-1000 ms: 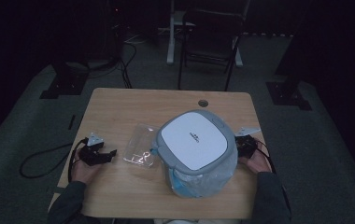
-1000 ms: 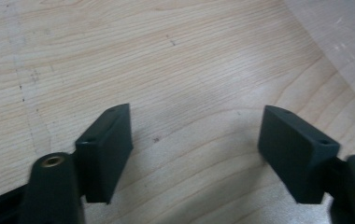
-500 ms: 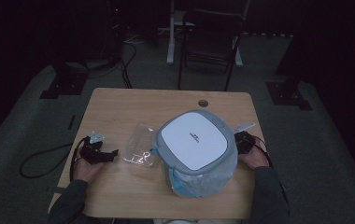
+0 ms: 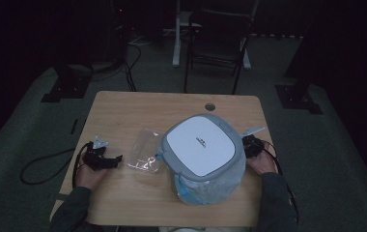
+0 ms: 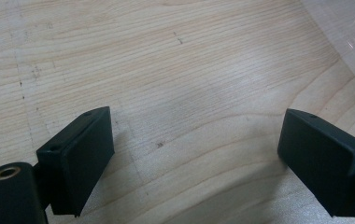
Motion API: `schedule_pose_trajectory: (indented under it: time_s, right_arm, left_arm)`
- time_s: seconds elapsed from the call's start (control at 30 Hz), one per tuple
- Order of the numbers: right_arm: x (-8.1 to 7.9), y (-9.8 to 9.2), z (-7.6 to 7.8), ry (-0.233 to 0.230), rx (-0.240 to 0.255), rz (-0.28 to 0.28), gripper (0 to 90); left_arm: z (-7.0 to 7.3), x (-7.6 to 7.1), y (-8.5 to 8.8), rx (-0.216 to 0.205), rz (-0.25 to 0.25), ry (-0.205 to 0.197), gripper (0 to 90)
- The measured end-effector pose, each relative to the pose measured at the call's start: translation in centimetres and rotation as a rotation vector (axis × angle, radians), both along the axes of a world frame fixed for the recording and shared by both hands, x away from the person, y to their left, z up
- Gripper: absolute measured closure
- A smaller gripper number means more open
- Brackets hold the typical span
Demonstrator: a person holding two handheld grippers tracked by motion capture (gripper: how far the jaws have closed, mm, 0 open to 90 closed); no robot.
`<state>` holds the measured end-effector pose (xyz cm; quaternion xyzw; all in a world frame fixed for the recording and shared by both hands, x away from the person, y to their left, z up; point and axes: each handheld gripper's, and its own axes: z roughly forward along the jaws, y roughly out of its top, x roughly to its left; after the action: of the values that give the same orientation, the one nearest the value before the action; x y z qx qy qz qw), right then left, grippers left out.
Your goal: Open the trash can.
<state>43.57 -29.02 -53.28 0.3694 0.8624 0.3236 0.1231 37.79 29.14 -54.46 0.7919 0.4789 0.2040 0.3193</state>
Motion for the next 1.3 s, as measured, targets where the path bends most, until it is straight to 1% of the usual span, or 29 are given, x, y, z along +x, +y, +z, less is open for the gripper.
schedule_pose_trajectory:
  time_s: [0.07,0.1,0.13,0.2,0.3,0.33,0.37,0.4,0.43,0.47,0.5,0.57,0.6,0.63,0.73,0.8,0.83,0.87,0.9,0.97,1.0,1.07,1.17,1.2,1.23,1.3]
  right_arm:
    - [-0.1,-0.4,0.2,-0.01,0.044,-0.021,30.4]
    - [-0.1,-0.6,0.4,-0.006,0.052,-0.024,31.1]
    - [-0.1,-0.6,0.4,-0.006,0.052,-0.024,31.1]
    - [-0.4,-0.8,1.0,-0.012,0.044,-0.019,31.3]
    - [-0.6,-1.1,1.9,-0.025,0.06,-0.025,32.4]
    - [-0.6,-1.1,1.9,-0.025,0.06,-0.025,32.4]
    - [-0.7,-1.2,2.2,-0.028,0.062,-0.028,32.4]
    - [-0.8,-1.3,2.9,-0.033,0.065,-0.026,33.5]
    - [-0.8,-1.3,2.9,-0.033,0.065,-0.026,33.5]
    - [-0.9,-1.3,3.2,-0.035,0.064,-0.028,33.8]
    - [-1.0,-1.3,3.9,-0.039,0.067,-0.028,34.9]
    - [-1.1,-1.3,4.6,-0.042,0.074,-0.024,36.9]
    - [-1.1,-1.3,4.6,-0.042,0.074,-0.024,36.9]
    - [-1.1,-1.3,5.2,-0.043,0.078,-0.017,39.2]
    - [-1.2,-1.2,6.1,-0.05,0.087,-0.009,41.1]
    - [-1.3,-1.2,6.4,-0.053,0.093,-0.003,41.5]
    - [-1.3,-1.1,6.9,-0.06,0.096,0.0,41.8]
    - [-1.3,-1.1,6.9,-0.06,0.096,0.0,41.8]
    - [-1.4,-1.0,7.5,-0.067,0.103,0.005,42.7]
    - [-1.4,-1.0,7.7,-0.067,0.106,0.009,42.7]
    - [-1.4,-1.0,8.2,-0.065,0.11,0.015,44.9]
    - [-1.4,-1.0,8.6,-0.066,0.116,0.02,45.8]
    - [-1.5,-1.0,9.2,-0.071,0.14,0.025,47.6]
    - [-1.5,-1.0,9.2,-0.071,0.14,0.025,47.6]
    - [-1.6,-1.1,9.7,-0.082,0.152,0.027,50.0]
    - [-1.7,-1.1,10.1,-0.081,0.167,0.038,54.7]
  left_arm:
    - [0.0,0.0,0.0,0.0,0.0,0.0,11.5]
    - [0.0,0.0,0.0,0.0,0.0,0.0,11.5]
    - [0.0,0.0,0.0,0.0,0.0,0.0,11.5]
    - [0.0,0.0,0.0,0.0,0.0,0.0,11.5]
    - [0.0,-0.1,-0.1,-0.001,0.0,0.0,11.5]
    - [0.0,-0.1,-0.1,-0.001,0.0,0.0,11.6]
    - [0.0,-0.1,-0.1,-0.001,0.0,0.0,11.6]
    - [0.0,-0.1,-0.1,-0.002,-0.002,-0.001,11.6]
    - [0.0,-0.1,-0.1,-0.002,-0.002,-0.001,11.6]
    - [0.0,-0.1,-0.1,-0.001,-0.002,0.0,11.6]
    - [0.0,-0.1,-0.1,-0.002,-0.002,0.0,11.6]
    - [0.0,-0.1,-0.1,-0.002,-0.002,0.0,11.6]
    - [0.0,-0.1,-0.1,-0.002,-0.002,0.0,11.5]
    - [0.0,-0.1,-0.1,-0.002,-0.002,0.0,11.5]
    - [0.0,-0.1,-0.1,-0.002,-0.003,0.0,11.5]
    - [0.0,-0.2,-0.1,-0.002,-0.004,0.0,11.6]
    - [0.0,-0.2,-0.1,-0.002,-0.005,0.0,11.5]
    - [0.0,-0.2,-0.1,-0.002,-0.005,0.0,11.6]
    - [0.0,-0.2,-0.1,-0.003,-0.005,0.0,11.5]
    - [0.0,-0.2,-0.1,-0.003,-0.005,0.0,11.5]
    - [0.0,-0.2,-0.1,-0.003,-0.005,-0.001,11.6]
    - [0.0,-0.2,-0.1,-0.003,-0.005,-0.001,11.6]
    - [0.0,-0.2,-0.1,-0.003,-0.006,-0.001,11.5]
    - [0.0,-0.2,-0.1,-0.003,-0.006,-0.001,11.6]
    - [0.0,-0.2,-0.1,-0.003,-0.006,0.0,11.6]
    - [0.0,-0.2,-0.1,-0.003,-0.008,-0.001,11.6]
